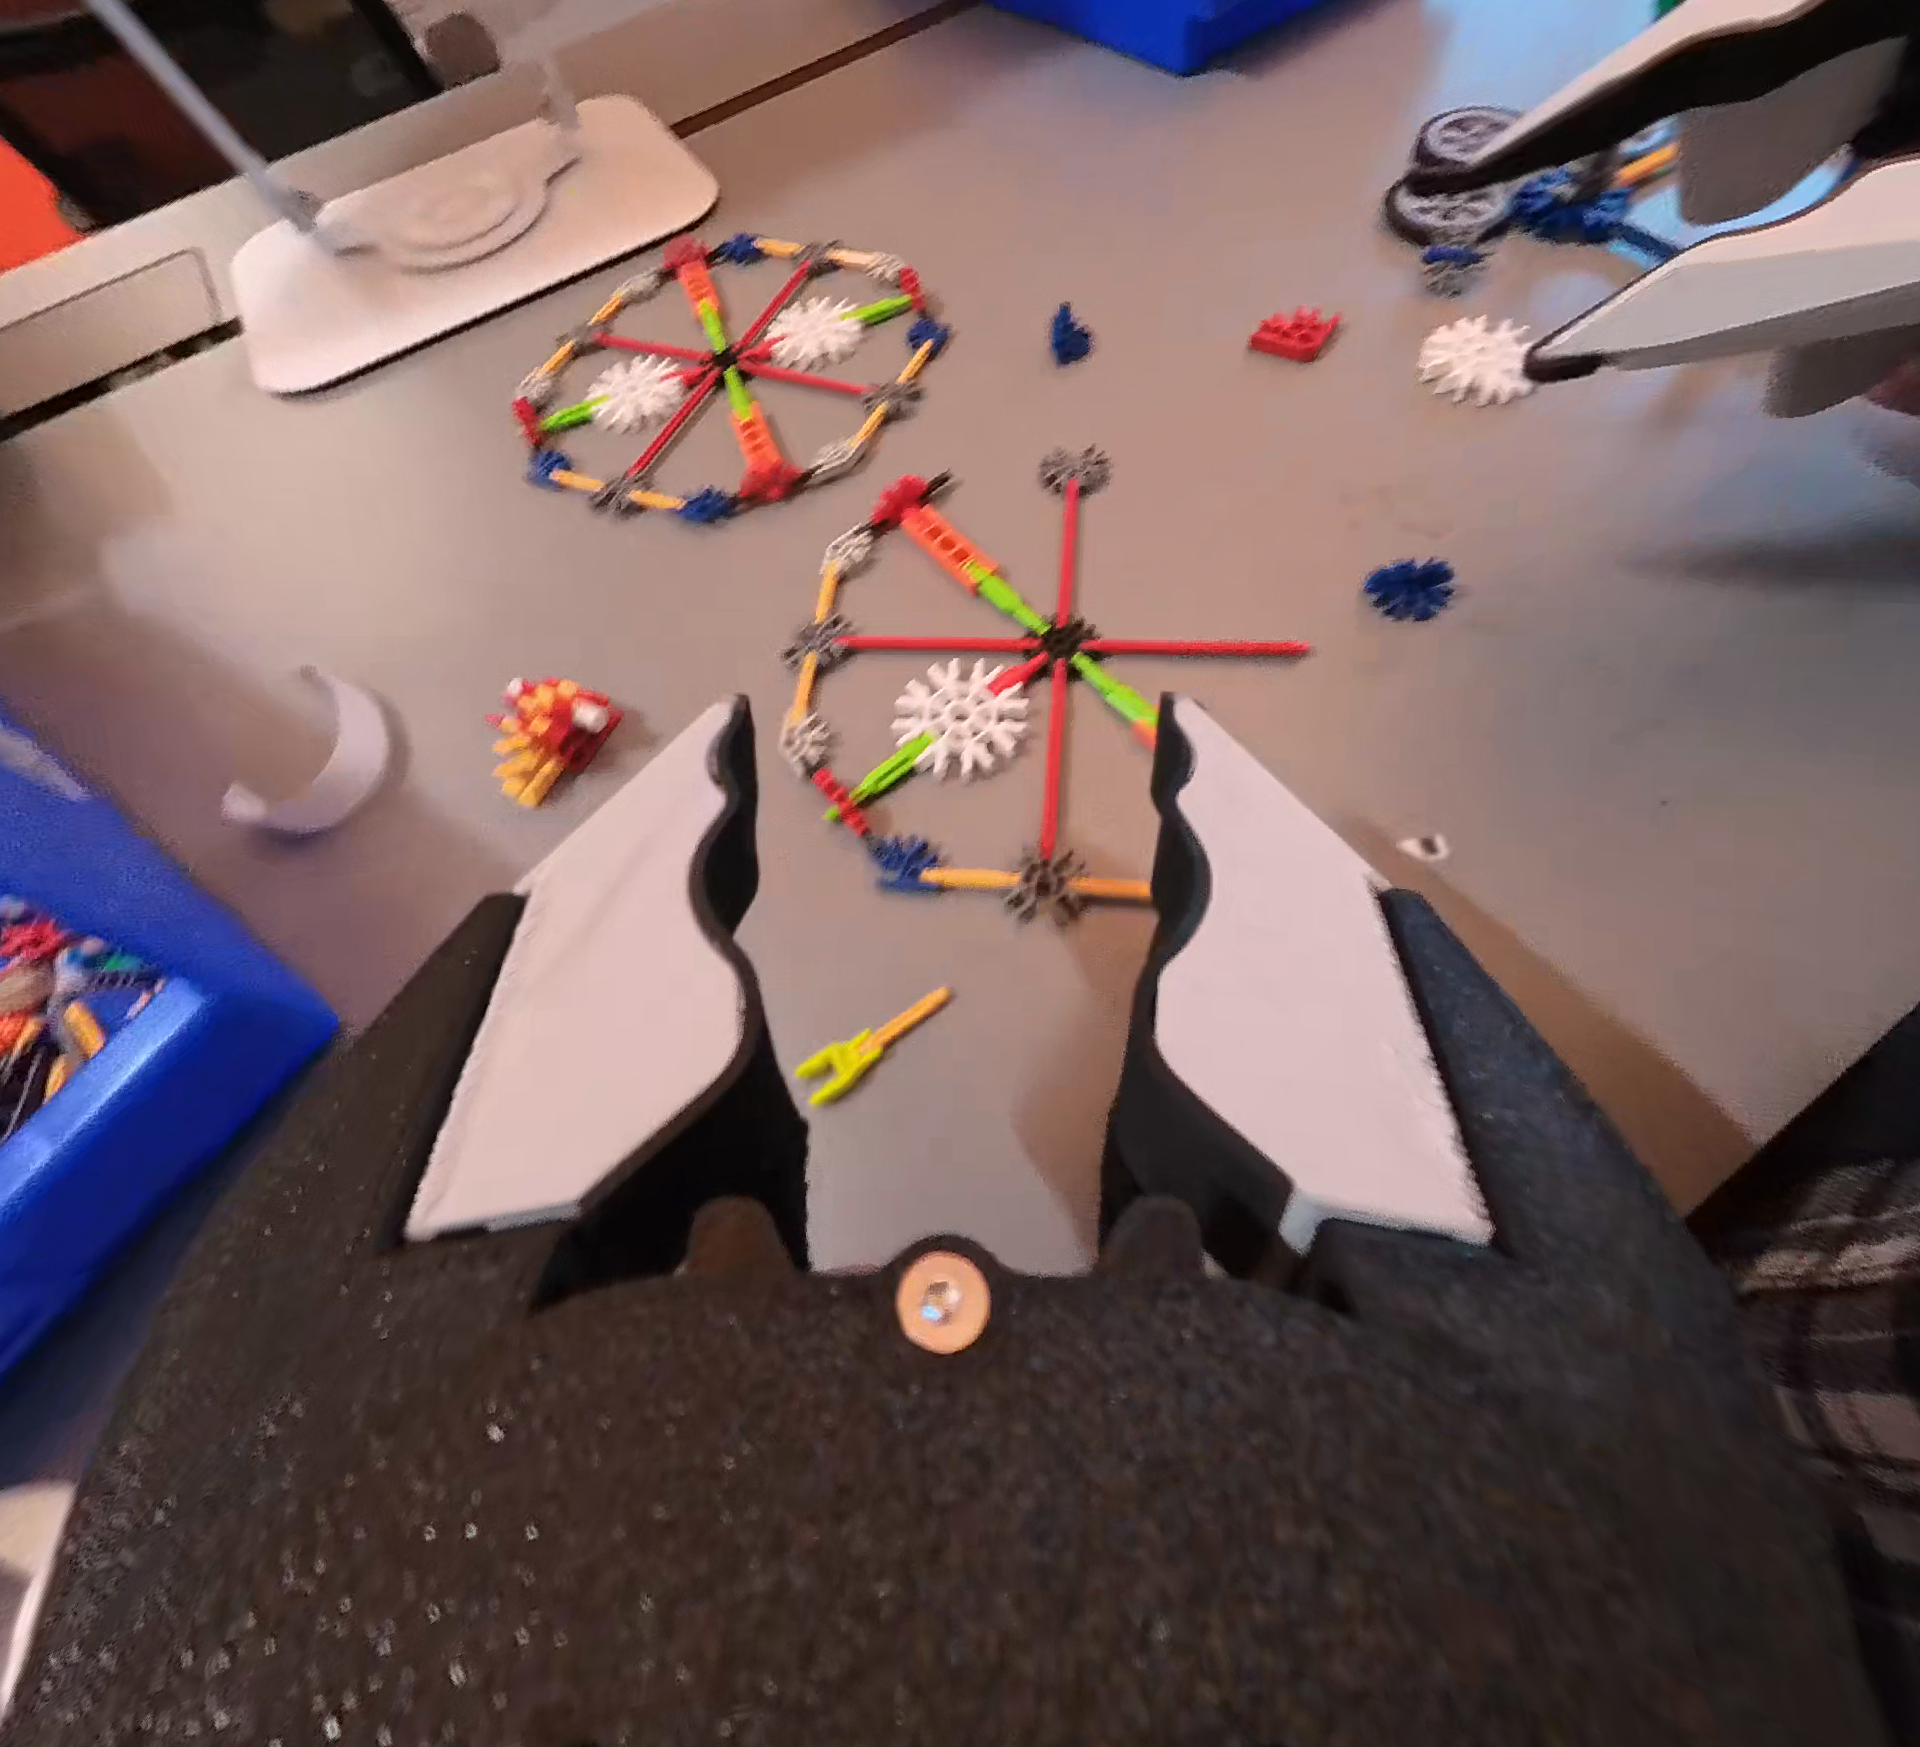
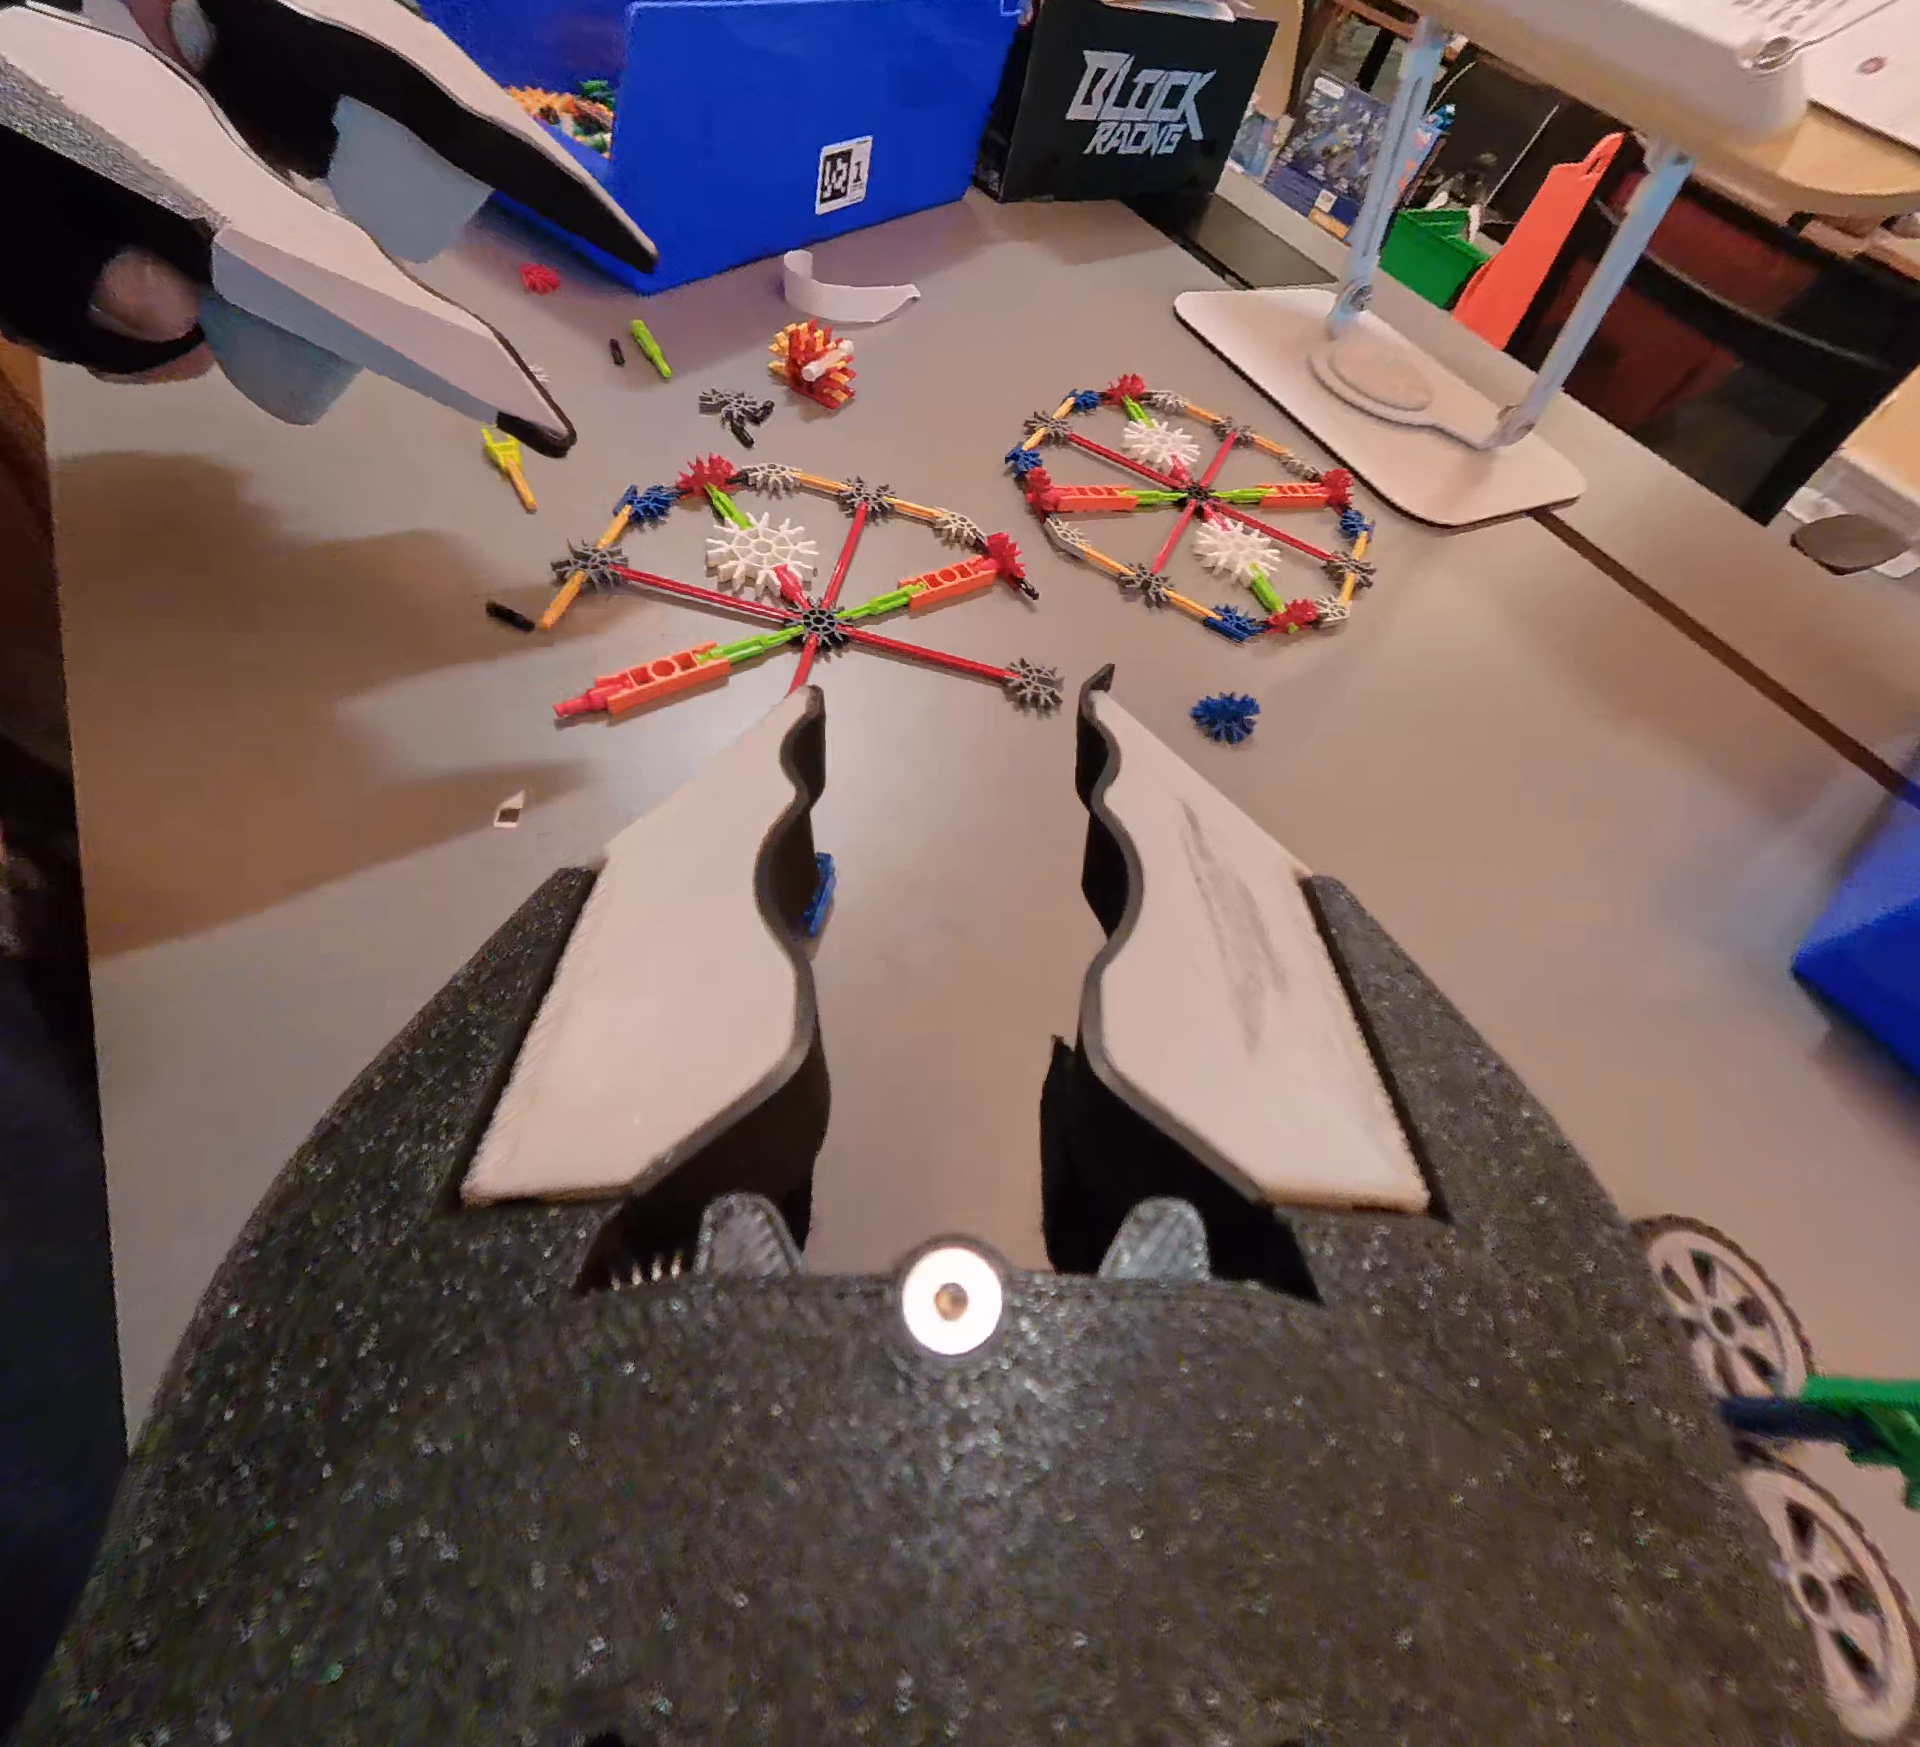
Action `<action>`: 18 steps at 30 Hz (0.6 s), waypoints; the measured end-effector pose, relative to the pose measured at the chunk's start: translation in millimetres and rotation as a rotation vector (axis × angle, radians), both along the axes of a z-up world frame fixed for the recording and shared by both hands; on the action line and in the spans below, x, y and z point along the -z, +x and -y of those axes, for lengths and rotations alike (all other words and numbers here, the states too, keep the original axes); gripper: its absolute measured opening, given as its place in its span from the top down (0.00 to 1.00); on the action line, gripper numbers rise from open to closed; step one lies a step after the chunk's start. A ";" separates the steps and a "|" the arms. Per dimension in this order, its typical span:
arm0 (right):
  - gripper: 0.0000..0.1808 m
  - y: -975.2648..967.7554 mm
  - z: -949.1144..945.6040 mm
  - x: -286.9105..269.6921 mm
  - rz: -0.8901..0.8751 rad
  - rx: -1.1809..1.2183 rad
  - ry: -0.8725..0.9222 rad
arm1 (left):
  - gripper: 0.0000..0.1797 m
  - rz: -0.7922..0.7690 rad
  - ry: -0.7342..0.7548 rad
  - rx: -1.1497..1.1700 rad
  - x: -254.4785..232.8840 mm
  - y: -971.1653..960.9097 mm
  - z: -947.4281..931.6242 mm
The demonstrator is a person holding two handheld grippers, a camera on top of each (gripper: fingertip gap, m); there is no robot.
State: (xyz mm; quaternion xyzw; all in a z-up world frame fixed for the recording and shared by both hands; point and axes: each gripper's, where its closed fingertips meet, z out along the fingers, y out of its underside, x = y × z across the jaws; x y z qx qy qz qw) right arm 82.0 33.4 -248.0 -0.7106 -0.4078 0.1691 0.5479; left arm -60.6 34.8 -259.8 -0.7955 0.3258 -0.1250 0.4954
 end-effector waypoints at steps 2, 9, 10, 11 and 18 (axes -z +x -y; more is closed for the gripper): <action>0.74 -6.5 -2.7 1.2 0.007 -0.012 -0.010 | 0.57 0.012 -0.012 -0.038 2.6 -15.9 1.0; 0.76 -36.7 -7.3 -2.3 -0.023 -0.065 -0.044 | 0.57 0.019 -0.008 -0.115 5.6 -55.3 1.6; 0.76 -40.9 -8.0 -2.1 -0.022 -0.072 -0.052 | 0.58 0.020 -0.007 -0.125 5.7 -60.0 1.6; 0.75 -44.9 -8.8 -1.9 -0.020 -0.077 -0.057 | 0.59 0.021 -0.005 -0.135 6.0 -64.9 1.6; 0.75 -70.5 -11.4 -4.4 -0.032 -0.121 -0.087 | 0.61 0.063 0.001 -0.150 6.0 -84.2 3.6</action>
